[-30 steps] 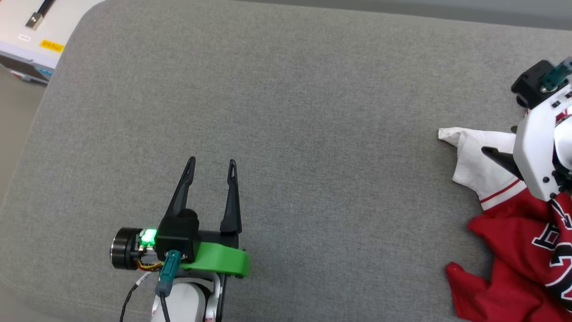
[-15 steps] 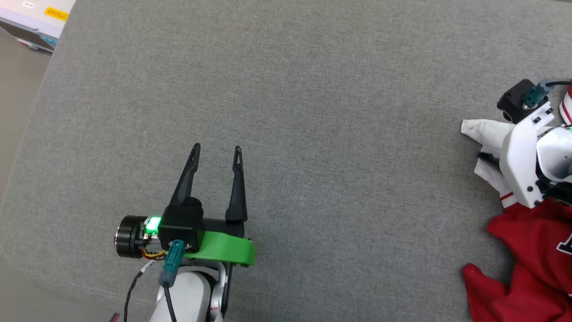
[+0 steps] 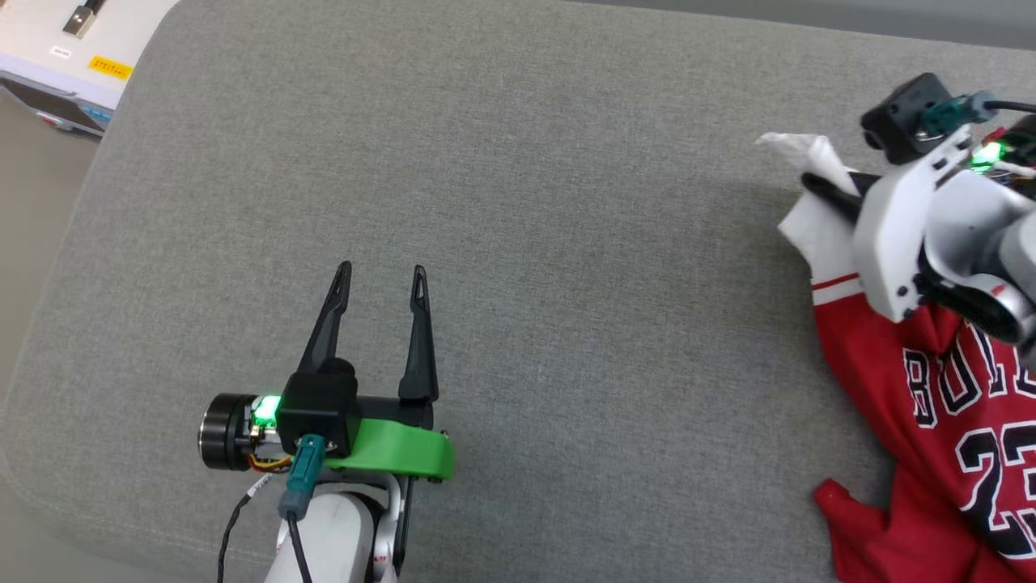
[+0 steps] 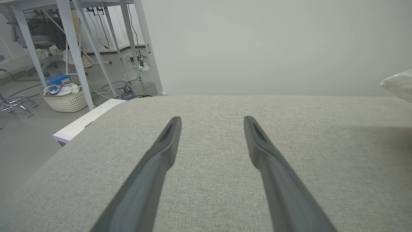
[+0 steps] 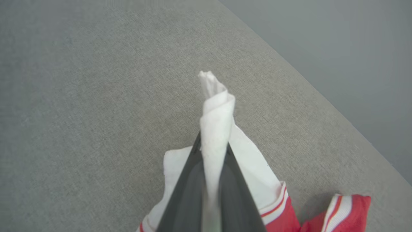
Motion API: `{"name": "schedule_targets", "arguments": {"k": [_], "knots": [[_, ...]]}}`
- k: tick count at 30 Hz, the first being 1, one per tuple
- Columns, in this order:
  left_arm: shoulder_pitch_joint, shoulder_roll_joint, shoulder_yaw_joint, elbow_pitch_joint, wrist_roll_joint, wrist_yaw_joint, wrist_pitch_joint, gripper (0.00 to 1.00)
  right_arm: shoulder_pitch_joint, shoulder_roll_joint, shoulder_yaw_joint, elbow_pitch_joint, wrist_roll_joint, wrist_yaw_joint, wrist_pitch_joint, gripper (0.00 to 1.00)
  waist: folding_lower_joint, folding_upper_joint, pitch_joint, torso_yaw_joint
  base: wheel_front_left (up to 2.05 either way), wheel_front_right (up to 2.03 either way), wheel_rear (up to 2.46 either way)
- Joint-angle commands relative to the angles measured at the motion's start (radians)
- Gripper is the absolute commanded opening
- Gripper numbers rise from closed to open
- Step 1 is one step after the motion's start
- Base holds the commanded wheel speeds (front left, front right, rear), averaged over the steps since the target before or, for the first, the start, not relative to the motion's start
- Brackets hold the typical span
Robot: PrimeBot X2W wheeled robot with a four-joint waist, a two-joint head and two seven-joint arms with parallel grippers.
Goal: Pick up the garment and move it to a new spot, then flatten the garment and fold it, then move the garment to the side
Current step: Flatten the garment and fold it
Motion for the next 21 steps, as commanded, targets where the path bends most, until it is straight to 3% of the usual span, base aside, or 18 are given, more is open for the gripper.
{"name": "schedule_targets", "arguments": {"k": [1, 12, 17, 21], "knots": [[0.007, -0.004, 0.000, -0.004, 0.005, -0.001, -0.006, 1.00, -0.023, 0.039, 0.019, 0.001, -0.013, -0.001, -0.016, 0.00, 0.0000, -0.0001, 0.002, 0.011, 0.00, 0.00, 0.00], [0.009, -0.004, -0.006, -0.008, -0.013, 0.015, -0.006, 1.00, -0.096, 0.267, 0.249, 0.088, -0.049, -0.001, -0.089, 0.00, 0.0000, -0.0001, 0.026, 0.063, 0.00, 0.00, 0.00], [0.009, -0.004, -0.012, -0.008, -0.020, 0.023, -0.006, 1.00, -0.067, 0.311, 0.334, 0.121, -0.041, -0.001, -0.092, 0.00, 0.0000, -0.0001, 0.032, 0.077, 0.00, 0.00, 0.00], [0.010, -0.004, -0.012, -0.008, -0.021, 0.026, -0.006, 1.00, 0.002, 0.316, 0.349, 0.124, -0.056, -0.001, -0.017, 0.00, 0.0000, -0.0001, 0.036, 0.079, 0.00, 0.00, 0.00]]}}
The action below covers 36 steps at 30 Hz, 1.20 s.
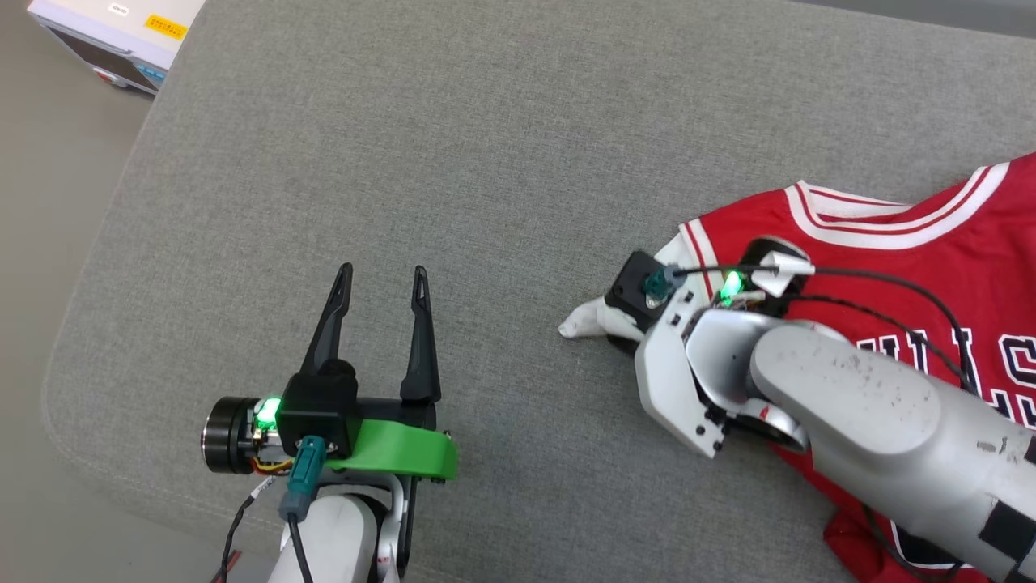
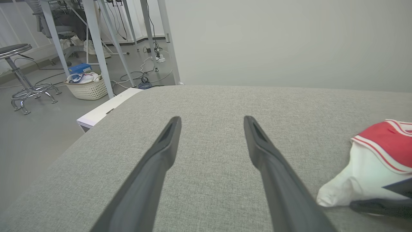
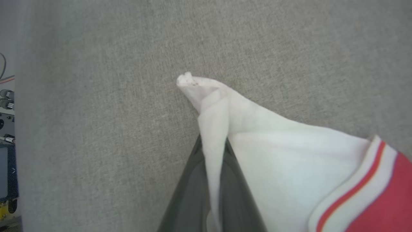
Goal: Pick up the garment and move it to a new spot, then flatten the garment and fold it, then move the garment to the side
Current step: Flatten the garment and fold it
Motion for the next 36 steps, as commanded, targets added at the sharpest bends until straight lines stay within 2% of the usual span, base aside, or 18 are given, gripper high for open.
{"name": "schedule_targets", "arguments": {"k": [1, 3, 4, 5, 6, 14, 20, 23, 27, 33, 36], "knots": [[0.006, -0.004, 0.001, -0.003, -0.003, 0.008, -0.006, 1.00, 0.057, 0.000, 0.005, -0.008, -0.021, -0.001, 0.050, 0.00, 0.0000, 0.0000, 0.001, -0.002, 0.00, 0.00, 0.00], [0.005, -0.004, 0.001, 0.000, -0.004, 0.008, -0.006, 1.00, 0.093, -0.003, 0.006, -0.022, -0.027, -0.001, 0.084, 0.00, 0.0000, 0.0000, 0.001, -0.007, 0.00, 0.00, 0.00], [0.003, -0.004, 0.001, 0.002, -0.004, 0.008, -0.006, 1.00, 0.099, -0.005, 0.006, -0.026, -0.029, -0.001, 0.086, 0.21, 0.0000, 0.0000, 0.000, -0.011, 0.00, 0.00, 0.00], [0.002, -0.004, 0.002, 0.004, -0.003, 0.009, -0.006, 1.00, 0.100, -0.005, 0.006, -0.027, -0.022, -0.001, 0.074, 0.49, 0.0000, 0.0000, -0.004, -0.018, 0.00, 0.00, 0.00], [0.002, -0.004, 0.005, 0.006, -0.002, 0.009, -0.006, 1.00, 0.095, -0.004, 0.006, -0.028, -0.015, -0.001, 0.055, 1.00, 0.0000, 0.0000, -0.009, -0.024, 0.00, 0.00, 0.00], [0.024, -0.003, 0.038, 0.021, 0.029, -0.015, -0.006, 1.00, 0.049, -0.033, -0.034, -0.071, -0.009, -0.001, -0.239, 1.00, 0.0000, 0.0000, -0.091, -0.071, 0.00, 0.00, 0.00], [0.057, 0.009, 0.071, 0.019, 0.042, -0.033, -0.006, 1.00, 0.144, -0.102, -0.177, -0.148, -0.017, -0.001, -0.385, 1.00, 0.0000, 0.0000, -0.156, -0.117, 0.00, 0.00, 0.00], [0.071, 0.018, 0.085, 0.016, 0.048, -0.043, -0.006, 1.00, 0.229, -0.126, -0.307, -0.161, -0.056, -0.001, -0.453, 1.00, 0.0000, 0.0000, -0.188, -0.142, 0.00, 0.00, 0.00], [0.078, 0.033, 0.098, 0.011, 0.055, -0.056, -0.006, 1.00, 0.368, -0.116, -0.523, -0.159, -0.137, -0.001, -0.533, 1.00, 0.0000, 0.0000, -0.218, -0.170, 0.00, 0.00, 0.00], [0.058, 0.067, 0.126, 0.001, 0.053, -0.085, -0.006, 1.00, 0.581, -0.028, -0.869, -0.189, -0.329, -0.001, -0.584, 1.00, 0.0000, 0.0000, -0.234, -0.215, 0.00, 0.00, 0.00], [0.025, 0.087, 0.137, -0.001, 0.039, -0.123, -0.006, 1.00, 0.681, 0.044, -1.018, -0.238, -0.419, -0.001, -0.594, 1.00, 0.0000, 0.0000, -0.233, -0.231, 0.00, 0.00, 0.00]]}}
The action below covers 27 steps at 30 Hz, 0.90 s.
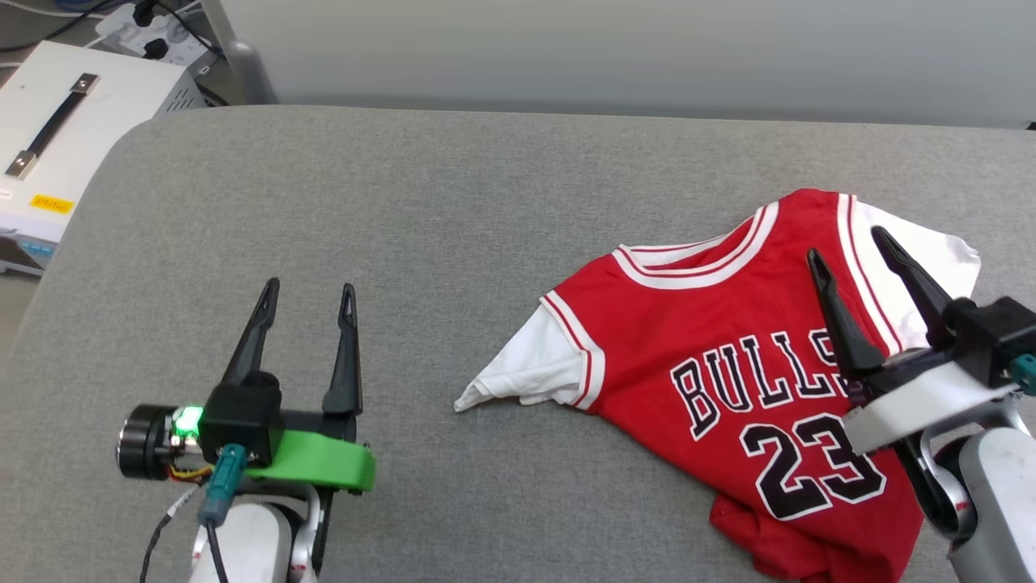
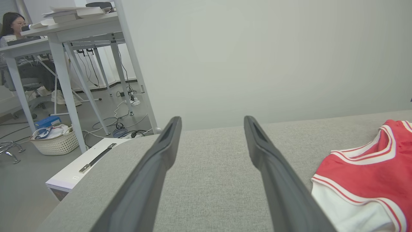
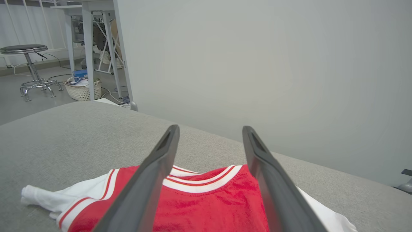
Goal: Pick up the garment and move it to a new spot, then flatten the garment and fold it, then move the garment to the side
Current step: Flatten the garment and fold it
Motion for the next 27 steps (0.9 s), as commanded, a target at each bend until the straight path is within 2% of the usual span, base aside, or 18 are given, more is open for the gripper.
{"name": "schedule_targets", "arguments": {"k": [1, 6, 11, 15, 22, 27], "knots": [[-0.037, 0.014, 0.006, -0.003, -0.011, -0.021, -0.006, 1.00, 0.038, 0.027, -0.038, -0.025, -0.036, -0.001, -0.008, 1.00, 0.0001, 0.0000, -0.009, -0.024, 0.00, 0.00, 0.00], [-0.154, 0.059, 0.002, 0.047, -0.047, -0.117, -0.006, 1.00, 0.167, 0.124, -0.189, -0.117, -0.157, -0.001, -0.018, 1.00, 0.0001, 0.0000, 0.002, -0.040, 0.00, 0.00, 0.00], [-0.327, 0.115, -0.051, 0.129, -0.109, -0.161, 0.034, 1.00, 0.245, 0.189, -0.244, -0.168, -0.193, -0.001, -0.022, 1.00, 0.0001, 0.0000, 0.025, -0.064, 0.00, 0.00, 0.00], [-0.459, 0.172, -0.169, 0.163, -0.199, -0.168, 0.196, 1.00, 0.264, 0.209, -0.258, -0.186, -0.206, -0.001, -0.024, 1.00, 0.0001, 0.0000, 0.050, -0.086, 0.00, 0.00, 0.00], [-0.679, 0.271, -0.412, 0.198, -0.528, -0.169, 0.607, 1.00, 0.244, 0.226, -0.257, -0.203, -0.222, -0.001, -0.025, 1.00, 0.0001, 0.0000, 0.104, -0.121, 0.00, 0.00, 0.00], [-0.806, 0.320, -0.581, 0.226, -0.679, -0.169, 0.819, 1.00, 0.209, 0.227, -0.249, -0.195, -0.225, -0.001, -0.027, 1.00, 0.0001, 0.0000, 0.142, -0.145, 0.00, 0.00, 0.00]]}}
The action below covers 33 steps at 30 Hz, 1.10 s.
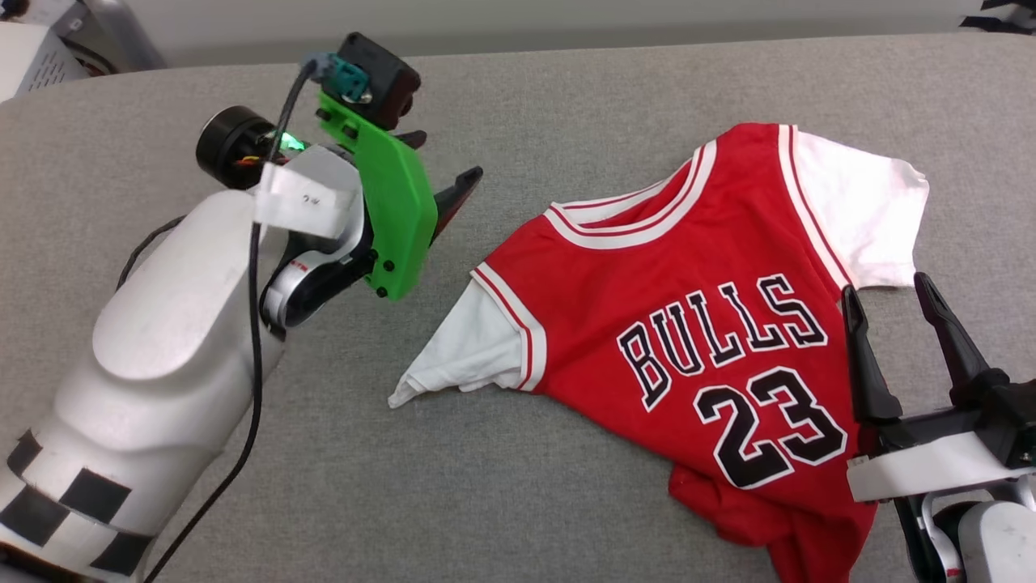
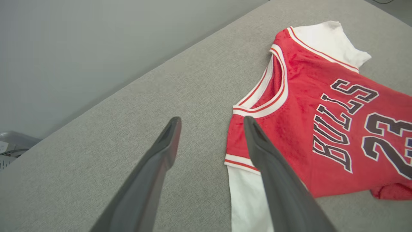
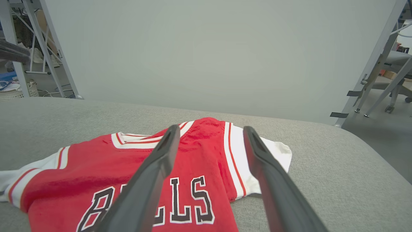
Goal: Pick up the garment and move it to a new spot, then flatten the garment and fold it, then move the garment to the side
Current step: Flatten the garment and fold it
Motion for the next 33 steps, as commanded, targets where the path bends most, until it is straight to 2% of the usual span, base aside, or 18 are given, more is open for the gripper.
{"name": "schedule_targets", "arguments": {"k": [1, 9, 18, 23, 24, 25, 33], "knots": [[-0.034, 0.011, -0.032, 0.016, -0.032, -0.003, 0.032, 1.00, -0.023, 0.006, 0.005, 0.002, -0.011, -0.001, -0.008, 1.00, 0.0001, -0.0001, 0.033, -0.028, 0.00, 0.00, 0.00], [-0.119, 0.038, -0.257, 0.126, -0.135, -0.003, 0.145, 1.00, -0.065, 0.015, -0.002, 0.009, -0.018, -0.001, -0.009, 1.00, 0.0001, -0.0001, 0.088, -0.065, 0.00, 0.00, 0.00], [-0.127, 0.079, -0.485, 0.198, -0.194, -0.003, 0.143, 1.00, -0.099, 0.028, -0.007, -0.001, -0.020, -0.001, -0.009, 1.00, 0.0001, -0.0001, 0.137, -0.076, 0.00, 0.00, 0.00], [-0.117, 0.086, -0.567, 0.208, -0.209, -0.003, 0.143, 1.00, -0.115, 0.033, -0.005, 0.001, -0.022, -0.001, -0.009, 1.00, 0.0001, -0.0001, 0.149, -0.075, 0.00, 0.00, 0.00], [-0.117, 0.088, -0.575, 0.203, -0.206, -0.003, 0.141, 0.76, -0.118, 0.033, -0.006, 0.001, -0.023, -0.001, -0.009, 1.00, 0.0001, -0.0001, 0.150, -0.073, 0.00, 0.00, 0.00], [-0.117, 0.090, -0.580, 0.199, -0.203, -0.003, 0.133, 0.00, -0.119, 0.033, -0.006, 0.001, -0.023, -0.001, -0.009, 1.00, 0.0001, -0.0001, 0.149, -0.072, 0.00, 0.00, 0.00], [-0.185, 0.143, -0.592, 0.146, -0.146, -0.003, 0.001, 0.00, -0.106, 0.034, -0.029, -0.004, -0.022, -0.001, -0.009, 1.00, 0.0001, -0.0001, 0.121, -0.042, 0.00, 0.00, 0.00]]}}
